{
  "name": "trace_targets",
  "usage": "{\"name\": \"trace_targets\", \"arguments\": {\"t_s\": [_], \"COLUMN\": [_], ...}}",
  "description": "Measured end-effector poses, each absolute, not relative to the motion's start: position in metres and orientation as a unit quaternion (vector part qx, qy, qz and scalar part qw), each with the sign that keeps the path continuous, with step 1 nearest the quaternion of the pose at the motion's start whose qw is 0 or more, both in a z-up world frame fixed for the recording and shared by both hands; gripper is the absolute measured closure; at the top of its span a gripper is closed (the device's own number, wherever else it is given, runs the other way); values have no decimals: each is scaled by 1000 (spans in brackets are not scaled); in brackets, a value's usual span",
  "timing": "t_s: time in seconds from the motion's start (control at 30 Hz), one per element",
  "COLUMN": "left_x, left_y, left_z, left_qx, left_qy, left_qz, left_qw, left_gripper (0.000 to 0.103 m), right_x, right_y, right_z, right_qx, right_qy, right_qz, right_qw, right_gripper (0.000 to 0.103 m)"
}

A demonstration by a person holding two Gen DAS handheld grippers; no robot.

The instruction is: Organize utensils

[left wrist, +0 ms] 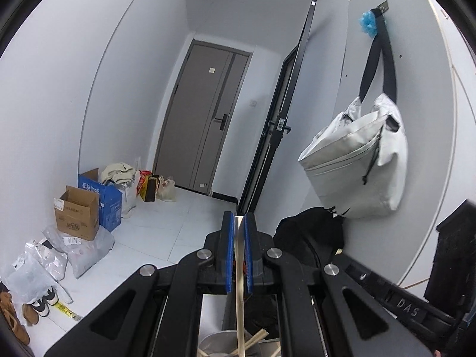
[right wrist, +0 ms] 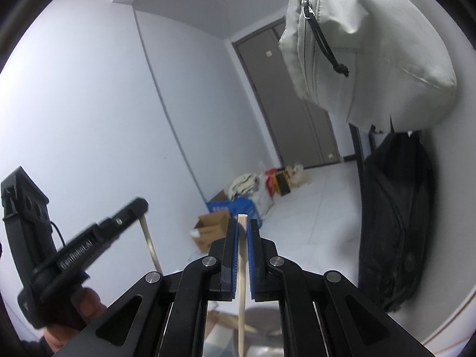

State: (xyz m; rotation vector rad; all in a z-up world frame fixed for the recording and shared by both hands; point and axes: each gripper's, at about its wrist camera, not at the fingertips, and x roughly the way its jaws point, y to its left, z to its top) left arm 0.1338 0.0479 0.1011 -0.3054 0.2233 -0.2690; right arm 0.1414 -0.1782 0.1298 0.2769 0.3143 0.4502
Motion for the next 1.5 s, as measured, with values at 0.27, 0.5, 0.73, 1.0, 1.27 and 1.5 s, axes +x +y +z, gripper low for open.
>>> {"name": "trace_targets", "arguments": {"t_s": [0.27, 0.5, 0.73, 1.0, 1.27, 1.5], "left_x": [167, 188, 194, 189, 189, 184], "left_y": [38, 28, 22, 7, 15, 15], "left_z": [82, 63, 49, 41, 28, 27], "left_qx": [-134, -119, -107, -73, -72, -66], "left_qy": [116, 120, 122, 121, 132, 179], "left_qz": [-116, -117, -115, -131, -163, -199], "left_qw": [977, 979, 980, 981, 975, 961], "left_gripper": [101, 101, 101, 101, 101, 101], "right_x": [166, 187, 191, 196, 196, 188], "right_y": [-174, -173, -163, -158, -165, -164], "right_z": [115, 94, 79, 59, 48, 31], "right_qx": [134, 145, 120, 107, 111, 117], "right_qy": [128, 139, 140, 150, 166, 198], "right_qz": [202, 198, 204, 211, 223, 242], "right_qw": [962, 959, 961, 960, 954, 943], "right_gripper": [98, 98, 98, 98, 98, 98]}}
